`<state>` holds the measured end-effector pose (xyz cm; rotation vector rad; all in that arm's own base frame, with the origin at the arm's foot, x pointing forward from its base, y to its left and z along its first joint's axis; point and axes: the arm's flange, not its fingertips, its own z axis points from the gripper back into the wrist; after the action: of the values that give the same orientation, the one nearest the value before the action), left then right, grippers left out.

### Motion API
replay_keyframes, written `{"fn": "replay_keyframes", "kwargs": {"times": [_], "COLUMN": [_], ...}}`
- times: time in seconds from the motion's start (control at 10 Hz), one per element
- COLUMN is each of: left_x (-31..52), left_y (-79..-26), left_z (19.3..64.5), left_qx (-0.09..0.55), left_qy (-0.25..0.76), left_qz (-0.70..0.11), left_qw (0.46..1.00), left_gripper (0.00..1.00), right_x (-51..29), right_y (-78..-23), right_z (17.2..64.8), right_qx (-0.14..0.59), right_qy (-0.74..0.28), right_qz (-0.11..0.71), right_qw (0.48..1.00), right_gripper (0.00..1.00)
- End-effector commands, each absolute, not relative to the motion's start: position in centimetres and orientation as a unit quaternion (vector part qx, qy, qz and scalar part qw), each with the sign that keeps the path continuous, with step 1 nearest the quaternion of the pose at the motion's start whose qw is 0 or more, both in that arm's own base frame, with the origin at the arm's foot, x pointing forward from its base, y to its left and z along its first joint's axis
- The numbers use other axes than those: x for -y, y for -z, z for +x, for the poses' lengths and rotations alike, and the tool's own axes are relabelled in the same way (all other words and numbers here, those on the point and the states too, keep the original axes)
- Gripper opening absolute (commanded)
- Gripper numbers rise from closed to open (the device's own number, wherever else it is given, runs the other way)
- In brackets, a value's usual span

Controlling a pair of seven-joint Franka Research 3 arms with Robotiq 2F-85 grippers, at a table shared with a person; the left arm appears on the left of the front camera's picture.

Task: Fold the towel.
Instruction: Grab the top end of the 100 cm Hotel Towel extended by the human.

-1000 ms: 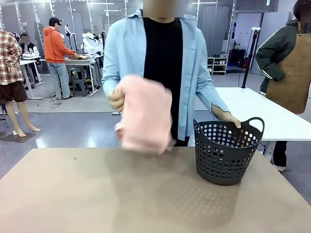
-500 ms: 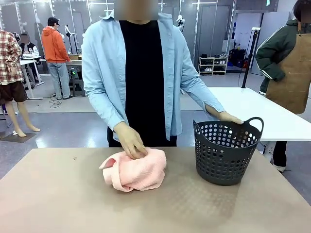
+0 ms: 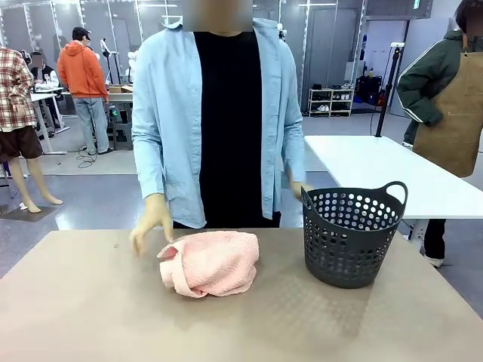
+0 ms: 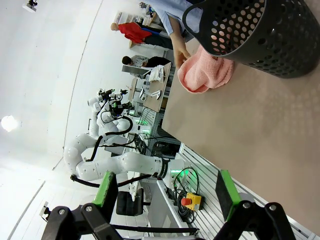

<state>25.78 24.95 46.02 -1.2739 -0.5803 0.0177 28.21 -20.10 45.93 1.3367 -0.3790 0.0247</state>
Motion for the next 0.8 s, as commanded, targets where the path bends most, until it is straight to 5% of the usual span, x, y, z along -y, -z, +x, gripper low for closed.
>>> {"fn": "replay_keyframes", "kwargs": {"times": [0.0,0.7], "left_x": [-24.97,-24.97], "left_y": [-45.96,-45.96], "left_z": [25.75,25.75], "left_qx": [0.275,0.275], "left_qy": [-0.002,-0.002], "left_qz": [-0.593,-0.593], "left_qw": [0.756,0.756], "left_gripper": [1.00,1.00], "right_x": [20.24,20.24], "right_y": [-46.03,-46.03], "right_z": [28.21,28.21], "right_qx": [0.181,0.181], "right_qy": [-0.015,-0.015], "right_qz": [0.622,0.622], "right_qw": [0.762,0.762], "right_gripper": [1.00,1.00]}}
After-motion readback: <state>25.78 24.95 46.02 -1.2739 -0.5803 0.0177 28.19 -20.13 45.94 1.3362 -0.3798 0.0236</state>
